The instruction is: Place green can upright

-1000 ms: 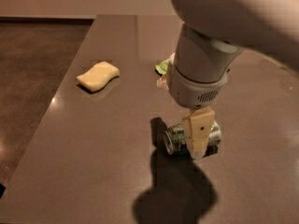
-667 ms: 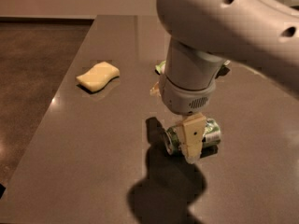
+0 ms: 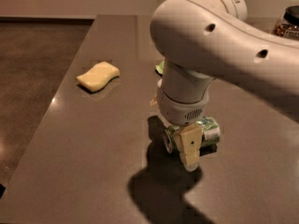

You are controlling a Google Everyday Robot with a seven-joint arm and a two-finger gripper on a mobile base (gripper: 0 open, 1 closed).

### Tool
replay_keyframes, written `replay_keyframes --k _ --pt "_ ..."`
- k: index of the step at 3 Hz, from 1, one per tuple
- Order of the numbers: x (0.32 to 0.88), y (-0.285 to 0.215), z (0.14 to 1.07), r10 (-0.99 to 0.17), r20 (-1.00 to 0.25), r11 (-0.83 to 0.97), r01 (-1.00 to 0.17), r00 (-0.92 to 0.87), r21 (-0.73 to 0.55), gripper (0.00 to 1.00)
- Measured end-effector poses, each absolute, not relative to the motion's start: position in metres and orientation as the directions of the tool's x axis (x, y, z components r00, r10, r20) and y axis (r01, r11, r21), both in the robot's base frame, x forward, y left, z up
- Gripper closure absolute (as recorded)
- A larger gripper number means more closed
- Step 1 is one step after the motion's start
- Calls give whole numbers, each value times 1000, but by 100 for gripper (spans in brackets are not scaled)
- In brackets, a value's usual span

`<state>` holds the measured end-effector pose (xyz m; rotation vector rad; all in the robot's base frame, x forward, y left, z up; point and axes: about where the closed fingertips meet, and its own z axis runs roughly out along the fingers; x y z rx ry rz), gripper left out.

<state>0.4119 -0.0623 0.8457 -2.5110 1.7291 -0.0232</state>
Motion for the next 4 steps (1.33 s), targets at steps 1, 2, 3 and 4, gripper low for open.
replay_keyframes --k 1,2,3,4 --pt "416 -67 836 -942 -32 -331 -940 334 -80 5" --pt "423 -72 835 -952 -34 -299 -951 303 -80 23" --pt "429 -78 843 -960 -55 -271 -959 276 -82 46" --pt "439 -87 867 -969 -138 -197 -977 206 -80 78"
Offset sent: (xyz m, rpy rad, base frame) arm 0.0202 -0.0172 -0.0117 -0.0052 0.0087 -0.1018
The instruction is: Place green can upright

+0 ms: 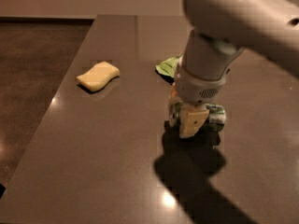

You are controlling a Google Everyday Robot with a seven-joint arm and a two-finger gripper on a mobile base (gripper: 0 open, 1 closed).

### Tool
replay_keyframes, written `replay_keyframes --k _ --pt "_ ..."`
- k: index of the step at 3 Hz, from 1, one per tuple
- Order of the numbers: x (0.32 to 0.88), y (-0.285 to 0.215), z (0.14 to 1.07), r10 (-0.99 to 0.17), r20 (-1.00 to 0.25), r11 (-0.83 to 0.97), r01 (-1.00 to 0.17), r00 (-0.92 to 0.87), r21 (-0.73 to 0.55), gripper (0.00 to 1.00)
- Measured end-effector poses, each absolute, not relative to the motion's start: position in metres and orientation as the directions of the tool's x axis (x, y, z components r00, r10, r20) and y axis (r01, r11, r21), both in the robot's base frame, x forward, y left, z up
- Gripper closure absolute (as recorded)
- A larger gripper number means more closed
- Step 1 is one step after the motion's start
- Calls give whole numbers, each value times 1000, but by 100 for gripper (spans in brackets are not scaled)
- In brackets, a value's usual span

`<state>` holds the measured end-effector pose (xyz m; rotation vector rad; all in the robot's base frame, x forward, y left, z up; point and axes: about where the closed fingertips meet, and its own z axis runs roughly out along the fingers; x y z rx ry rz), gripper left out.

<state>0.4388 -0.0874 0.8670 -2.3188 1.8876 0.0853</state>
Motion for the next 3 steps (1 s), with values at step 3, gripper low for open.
replay_keyframes --k 3 --pt "442 -79 933 -816 -578 29 -999 -4 -34 100"
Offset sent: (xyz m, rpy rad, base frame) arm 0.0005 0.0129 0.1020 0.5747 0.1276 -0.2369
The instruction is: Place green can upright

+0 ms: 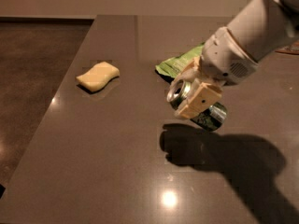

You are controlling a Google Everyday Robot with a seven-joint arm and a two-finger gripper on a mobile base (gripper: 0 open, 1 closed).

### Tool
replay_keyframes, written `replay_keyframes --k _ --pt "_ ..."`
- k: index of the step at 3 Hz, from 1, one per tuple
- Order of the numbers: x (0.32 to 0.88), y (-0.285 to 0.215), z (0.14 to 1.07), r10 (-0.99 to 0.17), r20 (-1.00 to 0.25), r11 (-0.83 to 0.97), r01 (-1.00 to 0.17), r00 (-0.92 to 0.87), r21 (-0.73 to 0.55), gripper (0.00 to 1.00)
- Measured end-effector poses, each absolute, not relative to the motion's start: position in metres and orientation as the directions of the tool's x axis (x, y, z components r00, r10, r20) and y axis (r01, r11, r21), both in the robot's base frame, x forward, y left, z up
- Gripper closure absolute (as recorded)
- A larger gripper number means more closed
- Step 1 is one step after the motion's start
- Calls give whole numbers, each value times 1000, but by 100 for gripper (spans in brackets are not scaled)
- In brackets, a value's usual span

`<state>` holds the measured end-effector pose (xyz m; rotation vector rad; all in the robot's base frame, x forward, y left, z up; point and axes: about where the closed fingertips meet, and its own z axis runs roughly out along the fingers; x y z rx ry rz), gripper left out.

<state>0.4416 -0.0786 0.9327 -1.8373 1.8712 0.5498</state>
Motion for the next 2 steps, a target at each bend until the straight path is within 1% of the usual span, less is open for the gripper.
replay_keyframes --k 1,2 --pt "438 -71 944 -675 -735 108 -994 -63 -14 100" --pt "448 -57 962 -455 -885 200 -980 -105 13 100"
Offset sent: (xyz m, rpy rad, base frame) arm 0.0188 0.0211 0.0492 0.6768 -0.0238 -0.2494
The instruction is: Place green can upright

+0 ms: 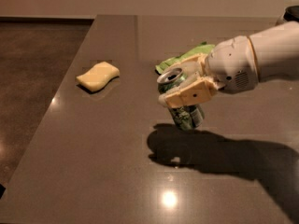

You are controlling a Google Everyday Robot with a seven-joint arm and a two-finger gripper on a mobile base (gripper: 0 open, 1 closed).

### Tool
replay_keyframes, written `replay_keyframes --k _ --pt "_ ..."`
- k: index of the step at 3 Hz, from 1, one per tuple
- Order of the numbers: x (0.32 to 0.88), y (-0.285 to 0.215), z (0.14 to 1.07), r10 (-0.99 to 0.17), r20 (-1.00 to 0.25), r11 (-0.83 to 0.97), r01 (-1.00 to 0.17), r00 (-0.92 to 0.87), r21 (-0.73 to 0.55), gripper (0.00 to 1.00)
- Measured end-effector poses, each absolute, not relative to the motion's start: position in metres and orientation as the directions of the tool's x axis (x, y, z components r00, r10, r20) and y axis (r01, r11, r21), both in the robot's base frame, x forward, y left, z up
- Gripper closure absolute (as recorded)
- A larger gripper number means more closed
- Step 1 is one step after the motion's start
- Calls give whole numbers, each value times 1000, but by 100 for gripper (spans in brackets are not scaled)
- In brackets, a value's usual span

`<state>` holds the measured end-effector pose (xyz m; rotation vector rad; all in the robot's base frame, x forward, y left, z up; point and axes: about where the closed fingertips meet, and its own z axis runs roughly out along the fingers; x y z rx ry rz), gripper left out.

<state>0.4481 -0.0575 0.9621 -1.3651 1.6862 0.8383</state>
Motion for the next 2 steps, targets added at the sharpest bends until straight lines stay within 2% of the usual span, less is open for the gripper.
replay_keyframes --k 1,2 --pt "463 -54 971 -279 -954 270 -962 -105 27 100" --pt "473 -56 967 -195 -977 321 -947 -85 18 100"
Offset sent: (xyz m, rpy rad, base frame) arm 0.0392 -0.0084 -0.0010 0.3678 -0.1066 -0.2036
